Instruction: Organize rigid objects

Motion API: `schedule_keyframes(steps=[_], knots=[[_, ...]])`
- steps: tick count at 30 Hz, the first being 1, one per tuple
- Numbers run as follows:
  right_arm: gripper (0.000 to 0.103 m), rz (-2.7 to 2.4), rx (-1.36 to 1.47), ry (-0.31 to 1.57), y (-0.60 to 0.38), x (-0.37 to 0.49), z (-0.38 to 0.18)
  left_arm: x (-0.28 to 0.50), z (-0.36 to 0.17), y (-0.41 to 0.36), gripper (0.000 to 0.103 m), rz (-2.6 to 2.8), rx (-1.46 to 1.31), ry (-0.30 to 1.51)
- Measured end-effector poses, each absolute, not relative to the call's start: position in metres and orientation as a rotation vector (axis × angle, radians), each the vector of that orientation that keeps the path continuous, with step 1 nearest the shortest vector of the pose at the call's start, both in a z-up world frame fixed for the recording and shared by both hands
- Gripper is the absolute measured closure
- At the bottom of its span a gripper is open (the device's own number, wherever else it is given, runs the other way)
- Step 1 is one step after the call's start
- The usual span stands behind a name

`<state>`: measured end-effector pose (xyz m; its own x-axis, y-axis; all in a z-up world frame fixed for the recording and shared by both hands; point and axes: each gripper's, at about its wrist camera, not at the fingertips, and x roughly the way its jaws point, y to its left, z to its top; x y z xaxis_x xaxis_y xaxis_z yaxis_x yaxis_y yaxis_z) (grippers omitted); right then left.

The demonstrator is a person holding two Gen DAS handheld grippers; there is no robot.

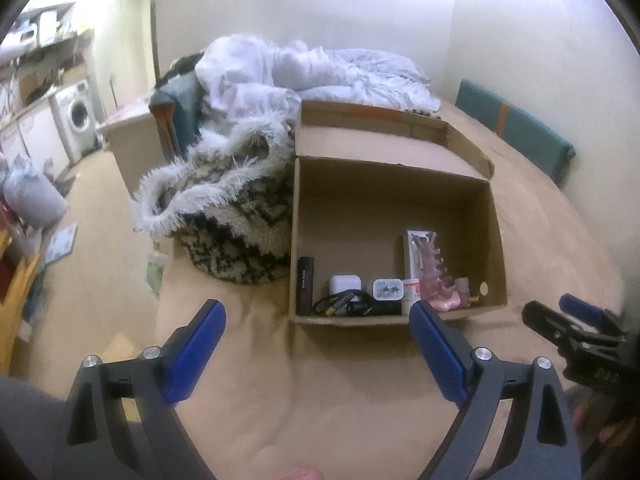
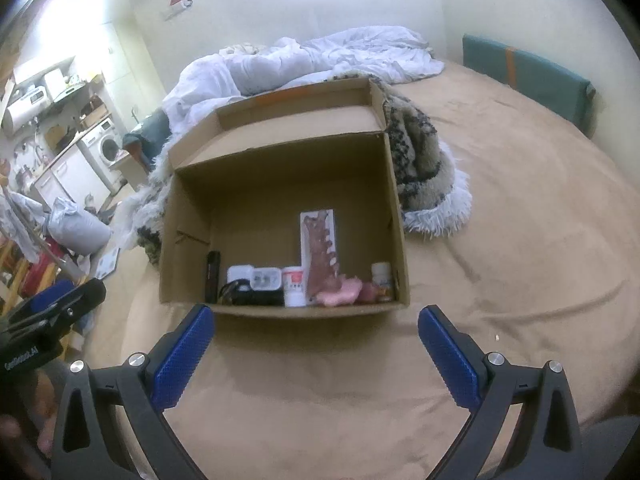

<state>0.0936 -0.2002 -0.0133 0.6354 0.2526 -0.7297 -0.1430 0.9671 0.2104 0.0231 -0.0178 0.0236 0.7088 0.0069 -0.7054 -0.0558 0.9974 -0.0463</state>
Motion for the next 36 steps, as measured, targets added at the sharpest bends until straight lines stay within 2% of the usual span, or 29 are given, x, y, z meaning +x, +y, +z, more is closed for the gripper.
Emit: schedule_keyframes(steps=[11,36], knots=[[0.0,0.197,0.076,0.792,-0.189,0.076,-0.012,0.01,0.015,-0.016,0.011,0.042,-0.08,0.788],[0.0,0.194,0.081,0.807,-0.186,0.086,-0.019,0.018,0.004,-0.016,0.011,0.046,-0.1,0.814]])
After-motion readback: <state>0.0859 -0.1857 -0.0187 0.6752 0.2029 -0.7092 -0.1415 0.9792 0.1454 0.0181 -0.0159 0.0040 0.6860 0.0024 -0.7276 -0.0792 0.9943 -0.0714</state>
